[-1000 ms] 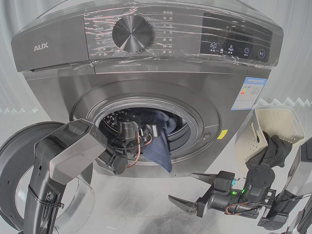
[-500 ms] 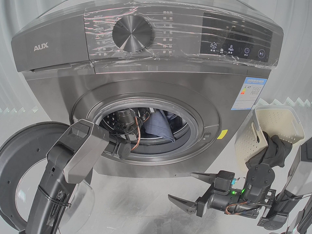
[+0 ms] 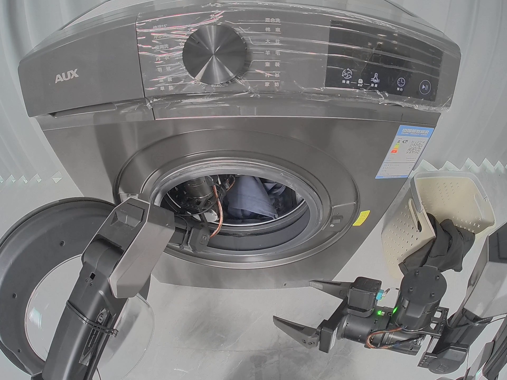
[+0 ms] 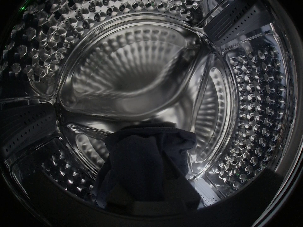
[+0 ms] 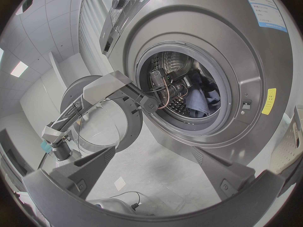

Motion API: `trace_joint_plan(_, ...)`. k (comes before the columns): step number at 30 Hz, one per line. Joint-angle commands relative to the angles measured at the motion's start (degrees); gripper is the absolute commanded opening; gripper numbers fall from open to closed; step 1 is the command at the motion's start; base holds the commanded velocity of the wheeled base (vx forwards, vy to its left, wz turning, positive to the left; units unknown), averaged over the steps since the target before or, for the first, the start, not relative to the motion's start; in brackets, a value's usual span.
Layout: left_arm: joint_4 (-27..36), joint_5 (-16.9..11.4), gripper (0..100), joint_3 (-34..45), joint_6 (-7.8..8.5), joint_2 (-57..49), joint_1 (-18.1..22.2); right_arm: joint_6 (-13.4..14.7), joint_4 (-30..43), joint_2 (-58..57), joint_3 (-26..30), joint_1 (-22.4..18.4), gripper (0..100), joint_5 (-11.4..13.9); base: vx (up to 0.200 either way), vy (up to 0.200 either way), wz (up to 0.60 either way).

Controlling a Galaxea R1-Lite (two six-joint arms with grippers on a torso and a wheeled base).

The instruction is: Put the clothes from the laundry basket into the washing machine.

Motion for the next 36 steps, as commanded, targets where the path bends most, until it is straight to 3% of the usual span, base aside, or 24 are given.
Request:
trace_joint_plan(1,0.07,0.06,0,-0.4,-0.04,0.31,0.82,0.01,-0.03,0.12,0.06,0.03,100,0.01,0.0,0.0,0.0)
trace_joint_plan(11,0.25,0.06,0,0.56,0.05,0.4,0.55,0.01,-0.03,0.12,0.06,0.03,100,0.01,0.0,0.0,0.0)
trace_joint_plan(12,0.25,0.06,100,0.56,0.05,0.4,0.55,0.01,-0.03,0.12,0.06,0.03,100,0.01,0.0,0.0,0.0)
trace_joint_plan(21,-0.1,-0.56,100,8.03,0.14,-0.65,-0.68,0.01,-0.03,0.12,0.15,0.03,100,0.01,0.0,0.0,0.0)
trace_joint_plan(30,-0.63,-7.77,100,30.97,0.75,-9.53,-5.07,0.01,-0.03,0.12,0.15,0.03,100,0.01,0.0,0.0,0.0)
trace_joint_plan(36,-1.95,-9.17,100,35.98,3.74,-10.06,-5.86,0.01,-0.03,0.12,0.15,0.03,100,0.01,0.0,0.0,0.0)
